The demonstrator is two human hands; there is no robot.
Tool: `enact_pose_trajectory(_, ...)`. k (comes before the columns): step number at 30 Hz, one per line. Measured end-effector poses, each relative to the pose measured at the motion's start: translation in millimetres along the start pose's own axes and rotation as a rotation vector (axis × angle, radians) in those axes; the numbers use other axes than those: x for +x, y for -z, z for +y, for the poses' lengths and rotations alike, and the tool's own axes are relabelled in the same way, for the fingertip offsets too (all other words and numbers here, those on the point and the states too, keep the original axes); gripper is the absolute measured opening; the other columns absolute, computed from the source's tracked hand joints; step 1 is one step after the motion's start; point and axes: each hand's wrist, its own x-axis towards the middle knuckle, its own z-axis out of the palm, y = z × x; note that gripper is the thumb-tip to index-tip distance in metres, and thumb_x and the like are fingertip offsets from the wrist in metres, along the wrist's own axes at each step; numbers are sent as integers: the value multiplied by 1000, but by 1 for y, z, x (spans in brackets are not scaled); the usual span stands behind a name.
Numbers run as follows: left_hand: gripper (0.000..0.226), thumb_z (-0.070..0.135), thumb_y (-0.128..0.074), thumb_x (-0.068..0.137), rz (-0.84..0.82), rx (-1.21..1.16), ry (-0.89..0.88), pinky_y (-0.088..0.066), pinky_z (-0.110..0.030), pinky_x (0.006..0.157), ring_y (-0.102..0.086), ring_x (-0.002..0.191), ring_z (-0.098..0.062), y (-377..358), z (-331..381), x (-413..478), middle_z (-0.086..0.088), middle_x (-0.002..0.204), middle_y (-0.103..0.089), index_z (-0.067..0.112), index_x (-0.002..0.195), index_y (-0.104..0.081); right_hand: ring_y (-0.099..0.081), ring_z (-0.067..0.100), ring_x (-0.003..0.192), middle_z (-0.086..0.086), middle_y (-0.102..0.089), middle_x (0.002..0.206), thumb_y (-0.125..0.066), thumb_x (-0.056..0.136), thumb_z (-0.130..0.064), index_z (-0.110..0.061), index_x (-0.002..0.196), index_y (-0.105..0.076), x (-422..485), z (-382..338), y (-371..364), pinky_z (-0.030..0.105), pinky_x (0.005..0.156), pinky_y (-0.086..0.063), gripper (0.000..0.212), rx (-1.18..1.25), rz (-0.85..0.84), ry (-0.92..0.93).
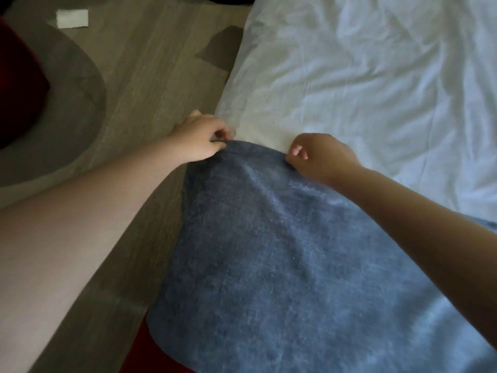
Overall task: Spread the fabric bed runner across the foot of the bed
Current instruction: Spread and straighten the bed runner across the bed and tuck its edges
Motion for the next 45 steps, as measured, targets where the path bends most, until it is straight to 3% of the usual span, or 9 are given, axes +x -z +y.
enact_pose_trajectory(3, 13, 33, -57, 90, -9, 273, 42, -32, -44, 96, -41, 114, -28, 4, 8, 4, -2, 117, -57, 30, 102, -62, -60, 24, 83, 0, -64, 97, -51, 94, -32, -23, 93, -61, -3, 18, -3, 30, 67, -45, 13, -5, 49, -57)
enact_pose_trajectory(6, 19, 14, -59, 83, 123, 435, 86, -30, -43, 97, -42, 113, -30, -7, 34, 2, -6, 115, -56, 24, 99, -64, -59, 29, 80, 8, -66, 94, -49, 94, -21, -14, 95, -63, 6, 20, -15, 32, 66, -45, 17, -81, 88, -80)
enact_pose_trajectory(11, 22, 8, -49, 85, 343, 144, -14, -37, -40, 89, -45, 109, -27, -19, 72, -12, -2, 110, -58, 20, 98, -64, -59, 20, 73, 1, -64, 85, -50, 92, -45, -14, 89, -65, 2, 46, 0, 30, 68, -46, 34, 223, -17, 28)
enact_pose_trajectory(15, 16, 33, -61, 86, 162, 109, -215, -37, -40, 91, -45, 106, -25, -24, 112, -11, 2, 101, -58, 26, 98, -69, -61, 15, 86, -18, -57, 74, -66, 83, -33, -29, 76, -64, -20, 93, 14, 28, 80, -45, 8, 57, -113, 111)
enact_pose_trajectory(18, 12, 37, -67, 82, 129, 243, -169, -33, -39, 90, -45, 103, -27, -28, 134, 1, 4, 92, -53, 28, 89, -72, -60, 15, 85, -10, -63, 80, -67, 83, -32, -28, 75, -65, -27, 108, 14, 27, 78, -47, 9, 74, -50, 90)
enact_pose_trajectory(25, 7, 22, -63, 84, 292, 341, 11, -37, -42, 86, -46, 102, -34, -49, 155, -2, -7, 100, -58, 21, 87, -70, -58, 25, 95, 2, -61, 106, -60, 88, -35, -23, 98, -63, -29, 109, -1, 32, 77, -47, 17, 26, 160, 37)
enact_pose_trajectory(33, 24, 23, -50, 92, 344, 270, -119, -43, -44, 86, -52, 102, -33, -73, 192, -24, -11, 111, -61, 11, 108, -62, -48, 27, 116, 6, -52, 125, -46, 96, -33, -17, 127, -51, -78, 181, -2, 39, 90, -41, 34, -149, 323, 116)
enact_pose_trajectory(38, 23, 25, -51, 94, 251, 245, -228, -45, -40, 85, -56, 97, -29, -93, 257, -14, -6, 104, -66, 14, 101, -70, -53, 27, 102, 6, -56, 111, -45, 96, -18, -17, 112, -62, -102, 221, 2, 37, 84, -41, 23, -148, 257, 35)
enact_pose_trajectory(45, 14, 31, -63, 88, 121, 246, -187, -44, -37, 80, -53, 98, -27, -120, 316, 15, -3, 97, -66, 20, 91, -72, -55, 28, 97, 7, -57, 106, -55, 92, -23, -17, 101, -66, -107, 266, 10, 39, 85, -45, 16, 17, 204, -66)
